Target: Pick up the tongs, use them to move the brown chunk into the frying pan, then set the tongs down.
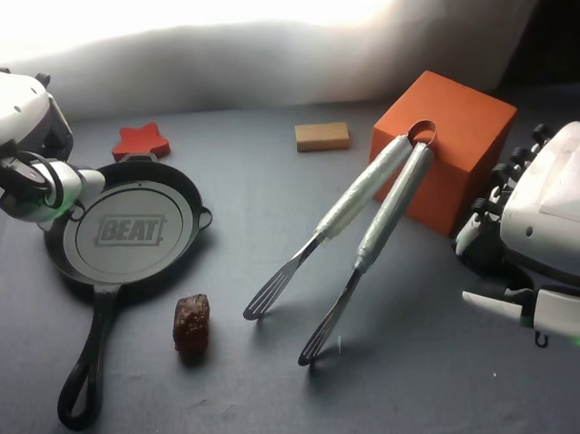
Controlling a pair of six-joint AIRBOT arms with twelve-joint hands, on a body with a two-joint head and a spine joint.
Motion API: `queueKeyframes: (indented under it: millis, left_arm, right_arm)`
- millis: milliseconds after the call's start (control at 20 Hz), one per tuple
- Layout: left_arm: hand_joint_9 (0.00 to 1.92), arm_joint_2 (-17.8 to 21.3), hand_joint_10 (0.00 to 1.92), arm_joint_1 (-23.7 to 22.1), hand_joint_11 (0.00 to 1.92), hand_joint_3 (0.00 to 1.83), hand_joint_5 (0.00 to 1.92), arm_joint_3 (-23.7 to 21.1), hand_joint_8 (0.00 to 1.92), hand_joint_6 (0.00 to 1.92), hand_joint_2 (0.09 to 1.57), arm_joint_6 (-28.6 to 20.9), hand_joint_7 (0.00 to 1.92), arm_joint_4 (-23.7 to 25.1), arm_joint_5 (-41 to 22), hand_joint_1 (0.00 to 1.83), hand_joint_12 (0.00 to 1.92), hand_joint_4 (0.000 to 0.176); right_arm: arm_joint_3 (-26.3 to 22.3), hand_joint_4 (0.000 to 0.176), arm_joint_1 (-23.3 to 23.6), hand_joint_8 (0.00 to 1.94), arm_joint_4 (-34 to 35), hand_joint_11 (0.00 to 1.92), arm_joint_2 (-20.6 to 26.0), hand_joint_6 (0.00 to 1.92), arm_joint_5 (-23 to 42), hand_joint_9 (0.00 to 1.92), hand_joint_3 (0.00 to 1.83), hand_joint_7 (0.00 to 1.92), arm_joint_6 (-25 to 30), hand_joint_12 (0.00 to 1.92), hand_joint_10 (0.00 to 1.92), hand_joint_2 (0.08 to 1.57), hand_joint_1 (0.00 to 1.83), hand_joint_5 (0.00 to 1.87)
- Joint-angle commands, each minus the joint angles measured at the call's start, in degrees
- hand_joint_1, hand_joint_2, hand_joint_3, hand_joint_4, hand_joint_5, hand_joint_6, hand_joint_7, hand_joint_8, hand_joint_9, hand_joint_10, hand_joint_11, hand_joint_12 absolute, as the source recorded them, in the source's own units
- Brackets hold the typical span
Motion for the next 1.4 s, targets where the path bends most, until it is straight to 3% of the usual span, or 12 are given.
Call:
queueKeyframes:
  millis: [0, 50, 350, 500, 550, 650, 700, 750, 800, 1000, 1150, 1350]
  left_arm:
    - [0.04, 0.91, 0.04, -0.25, 0.0, 0.25, 0.06, -0.08, 0.06, 0.03, 1.09, 0.15, 0.07, 3.38, -4.56, 0.09, 0.18, 0.0]
    - [0.04, 1.12, 0.01, -0.35, 0.0, 0.04, 0.06, -0.38, 0.0, 0.0, 1.2, 0.19, 0.08, 3.3, -4.64, 0.05, 0.13, 0.0]
    - [0.04, 2.21, 0.0, -0.62, 0.0, 0.01, 0.06, -2.15, 0.0, 0.0, 1.24, 0.59, 0.07, 2.86, -4.81, 0.02, 0.09, 0.0]
    - [0.02, 2.81, 0.0, -0.35, 0.0, 0.0, 0.03, -2.92, 0.0, 0.0, 1.18, 0.7, 0.05, 2.61, -4.78, 0.0, 0.05, 0.0]
    - [0.02, 3.15, 0.0, -0.02, 0.0, 0.0, 0.03, -3.46, 0.0, 0.0, 1.18, 0.7, 0.05, 1.89, -5.22, 0.0, 0.05, 0.0]
    - [0.02, 3.2, 0.0, -0.04, 0.0, 0.0, 0.03, -3.66, 0.0, 0.0, 1.18, 0.7, 0.05, 1.84, -5.56, 0.0, 0.05, 0.0]
    - [0.0, 3.19, 0.0, -0.14, 0.0, 0.0, 0.0, -3.67, 0.0, 0.0, 1.15, 0.7, 0.02, 1.64, -5.56, 0.0, 0.01, 0.0]
    - [0.0, 3.19, 0.0, -0.16, 0.0, 0.0, 0.0, -3.73, 0.0, 0.0, 1.11, 0.7, 0.0, 1.62, -5.55, 0.0, 0.0, 0.0]
    - [0.0, 3.19, 0.0, -0.16, 0.0, 0.0, 0.0, -3.78, 0.0, 0.0, 1.11, 0.67, 0.0, 1.58, -5.56, 0.0, 0.0, 0.0]
    - [0.0, 3.15, 0.0, -0.52, 0.0, 0.0, 0.0, -4.43, 0.0, 0.0, 1.11, 0.98, 0.0, 1.07, -7.45, 0.0, 0.0, 0.0]
    - [0.0, 2.96, 0.0, -1.45, 0.0, 0.0, 0.0, -5.32, 0.0, 0.0, 1.11, 3.79, 0.0, -2.95, -6.89, 0.0, 0.0, 0.0]
    - [0.0, 2.6, 0.0, -2.0, 0.0, 0.0, 0.0, -6.2, 0.0, 0.0, 1.14, 6.15, 0.0, -3.06, -7.04, 0.0, 0.0, 0.0]
  right_arm:
    - [-0.01, 0.0, 0.64, 0.09, 0.06, 0.0, 0.26, 0.15, 5.95, 0.13, 0.18, 0.19, -0.37, 0.68, 0.24, 1.08, 0.13, 0.12]
    - [-0.01, 0.0, 0.73, 0.01, 0.06, 0.0, 0.19, 0.03, 5.86, 0.19, 0.02, 0.22, -0.37, 0.66, 0.07, 1.16, 0.12, 0.15]
    - [1.05, 0.0, 4.24, 0.0, 0.06, 0.0, -1.16, 0.01, 2.37, 0.19, 0.0, 0.2, -0.39, 0.61, 0.03, 1.14, 0.22, 0.15]
    - [4.36, 0.0, 9.59, 0.0, 0.05, 0.0, -4.87, 0.0, -3.44, 0.16, 0.0, 0.17, -0.42, 0.47, 0.01, 1.11, 0.2, 0.1]
    - [7.51, 0.0, 12.7, 0.0, 0.04, 0.0, -8.32, 0.0, -6.84, 0.16, 0.0, 0.16, -2.4, 0.44, 0.0, 1.11, 0.2, 0.09]
    - [10.21, 0.0, 14.88, 0.0, 0.04, 0.0, -11.22, 0.0, -11.98, 0.16, 0.0, 0.16, -3.07, 0.44, 0.0, 1.11, 0.2, 0.09]
    - [12.13, 0.0, 16.13, 0.0, 0.04, 0.0, -12.92, 0.0, -14.7, 0.14, 0.0, 0.13, -3.22, 0.36, 0.0, 1.09, 0.29, 0.06]
    - [13.65, 0.0, 16.82, 0.01, 0.04, 0.0, -14.28, 0.0, -16.41, 0.1, 0.0, 0.08, -3.71, 0.32, 0.0, 1.01, 0.65, 0.02]
    - [15.02, 0.0, 17.54, 0.0, 0.04, 0.0, -15.5, 0.0, -18.63, 0.08, 0.0, 0.07, -4.21, 0.3, 0.0, 0.94, 0.84, 0.01]
    - [19.66, 0.0, 20.17, 0.0, 0.05, 0.0, -20.21, 0.0, -25.28, 0.03, 0.0, 0.04, -6.61, 0.13, 0.0, 0.87, 1.0, 0.0]
    - [22.72, 0.0, 21.85, 0.0, 0.08, 0.0, -23.32, 0.0, -30.95, 0.02, 0.0, 0.02, -6.59, 0.04, 0.0, 0.89, 1.0, 0.0]
    - [25.37, 0.0, 21.86, 0.0, 0.14, 0.0, -26.01, 0.0, -32.54, 0.0, 0.0, 0.0, -5.68, 0.0, 0.0, 0.91, 0.95, 0.0]
